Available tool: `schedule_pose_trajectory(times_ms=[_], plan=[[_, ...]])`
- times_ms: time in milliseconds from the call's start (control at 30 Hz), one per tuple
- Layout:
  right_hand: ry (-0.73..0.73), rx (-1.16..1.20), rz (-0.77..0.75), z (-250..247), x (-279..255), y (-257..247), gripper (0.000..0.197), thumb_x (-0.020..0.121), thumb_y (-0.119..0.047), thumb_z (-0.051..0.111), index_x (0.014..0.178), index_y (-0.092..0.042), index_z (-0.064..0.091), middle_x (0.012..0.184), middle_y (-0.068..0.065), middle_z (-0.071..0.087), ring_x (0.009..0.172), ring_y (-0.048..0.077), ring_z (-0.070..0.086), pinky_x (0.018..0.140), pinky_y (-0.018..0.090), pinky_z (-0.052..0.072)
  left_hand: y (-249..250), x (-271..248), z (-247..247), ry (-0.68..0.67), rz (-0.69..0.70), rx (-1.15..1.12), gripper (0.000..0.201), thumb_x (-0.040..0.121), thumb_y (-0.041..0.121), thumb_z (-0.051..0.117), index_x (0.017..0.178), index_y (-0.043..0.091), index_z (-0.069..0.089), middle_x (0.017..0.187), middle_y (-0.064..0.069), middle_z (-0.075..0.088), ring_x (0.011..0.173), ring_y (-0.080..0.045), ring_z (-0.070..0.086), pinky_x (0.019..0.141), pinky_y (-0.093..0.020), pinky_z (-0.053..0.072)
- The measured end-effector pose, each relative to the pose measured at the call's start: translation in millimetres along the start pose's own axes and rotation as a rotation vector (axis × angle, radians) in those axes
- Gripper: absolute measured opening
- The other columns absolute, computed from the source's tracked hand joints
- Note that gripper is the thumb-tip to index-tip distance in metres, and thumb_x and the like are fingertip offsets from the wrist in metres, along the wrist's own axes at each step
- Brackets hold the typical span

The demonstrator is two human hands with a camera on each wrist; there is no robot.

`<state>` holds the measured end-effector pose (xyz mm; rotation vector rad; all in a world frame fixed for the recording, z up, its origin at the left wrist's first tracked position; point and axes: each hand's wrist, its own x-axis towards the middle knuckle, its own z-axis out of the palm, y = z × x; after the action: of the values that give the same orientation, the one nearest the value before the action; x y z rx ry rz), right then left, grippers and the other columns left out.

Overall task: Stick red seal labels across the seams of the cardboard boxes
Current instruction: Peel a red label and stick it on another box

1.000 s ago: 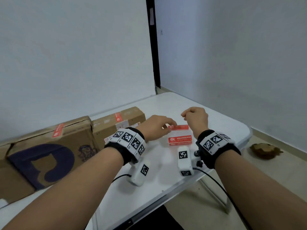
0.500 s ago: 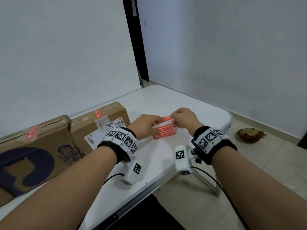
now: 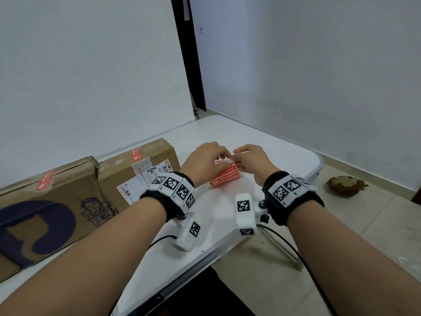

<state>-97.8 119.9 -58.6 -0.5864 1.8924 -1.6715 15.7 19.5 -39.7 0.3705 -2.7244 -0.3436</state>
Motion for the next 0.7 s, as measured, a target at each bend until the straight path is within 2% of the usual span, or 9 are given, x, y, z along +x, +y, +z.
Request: schedule_pose_trajectory(times_ms=[100, 200, 300, 400, 500, 700], plan=[[-0.01, 0.059, 0.017, 0, 0, -2, 0.015, 0.082, -0.003, 0.066, 0.081, -0.014, 0.055, 0.075, 0.005, 0.061, 0.059, 0.014, 0.058, 0.057, 0.022, 0.048, 1, 2, 3, 0.04, 0.016, 0.016, 0.019, 0.085, 0.024, 0.061, 0.103, 0.02, 0.066, 0.099, 0.0, 0.062, 0.092, -0.014, 0.054, 0.077, -0.021, 0.037], [-0.026, 0.124, 0.037, -3, -2, -6, 0.016, 0.085, 0.001, 0.061, 0.077, -0.011, 0.054, 0.071, 0.004, 0.057, 0.056, 0.013, 0.055, 0.051, 0.017, 0.048, 2, 2, 5, 0.081, 0.033, 0.042, 0.018, 0.086, 0.025, 0.061, 0.102, 0.019, 0.065, 0.101, -0.001, 0.062, 0.096, -0.015, 0.054, 0.077, -0.02, 0.034], [-0.018, 0.162, 0.089, -3, -3, -11, 0.01, 0.086, 0.001, 0.057, 0.08, -0.006, 0.056, 0.068, 0.006, 0.056, 0.056, 0.013, 0.054, 0.056, 0.018, 0.048, 4, 3, 5, 0.112, 0.064, 0.074, 0.018, 0.088, 0.028, 0.059, 0.102, 0.019, 0.065, 0.103, 0.0, 0.061, 0.1, -0.016, 0.053, 0.078, -0.024, 0.039], [-0.013, 0.192, 0.123, -4, -2, -13, 0.016, 0.087, 0.001, 0.054, 0.073, -0.007, 0.056, 0.067, 0.007, 0.056, 0.057, 0.014, 0.052, 0.061, 0.02, 0.045, 6, 3, 6, 0.158, 0.119, 0.11, 0.017, 0.088, 0.026, 0.058, 0.102, 0.018, 0.065, 0.104, 0.0, 0.061, 0.102, -0.017, 0.053, 0.078, -0.022, 0.038], [-0.028, 0.239, 0.139, -6, -2, -13, 0.017, 0.088, -0.001, 0.054, 0.072, -0.007, 0.057, 0.071, 0.008, 0.059, 0.06, 0.015, 0.053, 0.062, 0.021, 0.046, 8, 4, 6, 0.18, 0.145, 0.125, 0.017, 0.089, 0.024, 0.057, 0.102, 0.018, 0.066, 0.104, 0.0, 0.061, 0.102, -0.017, 0.053, 0.077, -0.02, 0.035], [-0.032, 0.296, 0.151, -4, -5, -11, 0.021, 0.089, 0.0, 0.052, 0.07, -0.008, 0.056, 0.07, 0.009, 0.058, 0.061, 0.015, 0.053, 0.061, 0.021, 0.046, 7, 5, 5, 0.169, 0.177, 0.163, 0.014, 0.087, 0.02, 0.059, 0.099, 0.018, 0.067, 0.102, 0.001, 0.063, 0.098, -0.019, 0.054, 0.075, -0.027, 0.042]])
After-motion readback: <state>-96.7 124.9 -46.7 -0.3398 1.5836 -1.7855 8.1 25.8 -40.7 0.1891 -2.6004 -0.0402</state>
